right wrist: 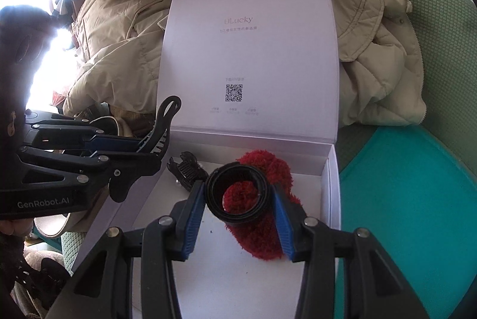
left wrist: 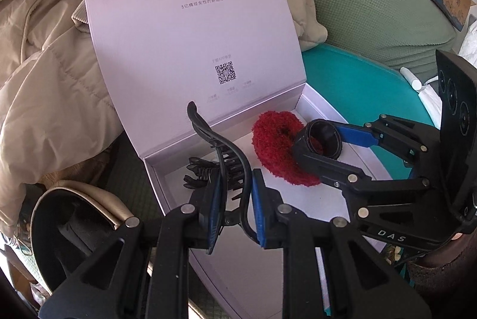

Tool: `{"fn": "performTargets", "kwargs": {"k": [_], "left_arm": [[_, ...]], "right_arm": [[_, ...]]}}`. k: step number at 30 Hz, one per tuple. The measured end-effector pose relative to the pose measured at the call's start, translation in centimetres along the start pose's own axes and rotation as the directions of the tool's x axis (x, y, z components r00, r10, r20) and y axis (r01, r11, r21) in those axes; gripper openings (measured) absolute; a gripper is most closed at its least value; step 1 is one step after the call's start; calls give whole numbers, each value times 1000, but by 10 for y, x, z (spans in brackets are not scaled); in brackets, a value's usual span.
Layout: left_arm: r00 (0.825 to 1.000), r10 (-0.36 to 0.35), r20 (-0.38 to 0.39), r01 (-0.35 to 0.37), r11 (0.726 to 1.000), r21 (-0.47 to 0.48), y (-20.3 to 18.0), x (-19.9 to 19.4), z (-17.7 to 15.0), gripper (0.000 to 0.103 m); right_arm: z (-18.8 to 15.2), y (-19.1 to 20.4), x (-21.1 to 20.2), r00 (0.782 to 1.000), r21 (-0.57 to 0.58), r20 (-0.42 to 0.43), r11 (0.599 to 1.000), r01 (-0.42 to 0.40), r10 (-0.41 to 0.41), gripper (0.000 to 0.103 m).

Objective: Organize objects

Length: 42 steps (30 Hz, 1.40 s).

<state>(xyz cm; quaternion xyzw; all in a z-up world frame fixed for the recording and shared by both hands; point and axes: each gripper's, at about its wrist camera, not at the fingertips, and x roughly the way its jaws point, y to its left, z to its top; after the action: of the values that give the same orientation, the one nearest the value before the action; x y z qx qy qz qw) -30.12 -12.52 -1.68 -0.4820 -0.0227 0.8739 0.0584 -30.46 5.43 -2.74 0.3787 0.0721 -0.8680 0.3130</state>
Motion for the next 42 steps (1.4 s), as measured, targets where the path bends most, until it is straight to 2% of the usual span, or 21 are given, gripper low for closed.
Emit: {"fn": "performTargets", "kwargs": {"k": [9, 22, 32, 34, 36, 38, 42], "left_arm": [[999, -35, -38, 34, 999, -13, 10, 26, 12, 19], [996, -37, -83, 34, 999, -32, 9, 54, 8, 19], [998, -12, -61, 10, 999, -32, 4, 45, 6, 20], [998, -5, -62, 3, 1000, -31, 3, 42, 6, 22], [998, 8, -60, -9, 1000, -29, 2, 38, 6, 29], [999, 27, -48, -28, 999, -38, 1, 30, 6, 30], [999, 21, -24, -22, 999, -47, 0, 15, 6, 32]], "right_arm": [[7, -9, 19, 999, 6, -32, 999, 36, -36, 45], [6, -10, 29, 994, 6, -82, 997, 76, -75, 45], [9, -6, 23, 991, -4, -92, 996, 93, -93, 45], [10, -8, 18, 992, -4, -86, 996, 93, -93, 46], [11, -8, 15, 992, 0, -85, 995, 99, -99, 49], [12, -4, 11, 991, 3, -78, 994, 105, -104, 49], [16, -7, -1, 992, 6, -59, 994, 111, -110, 52]]}}
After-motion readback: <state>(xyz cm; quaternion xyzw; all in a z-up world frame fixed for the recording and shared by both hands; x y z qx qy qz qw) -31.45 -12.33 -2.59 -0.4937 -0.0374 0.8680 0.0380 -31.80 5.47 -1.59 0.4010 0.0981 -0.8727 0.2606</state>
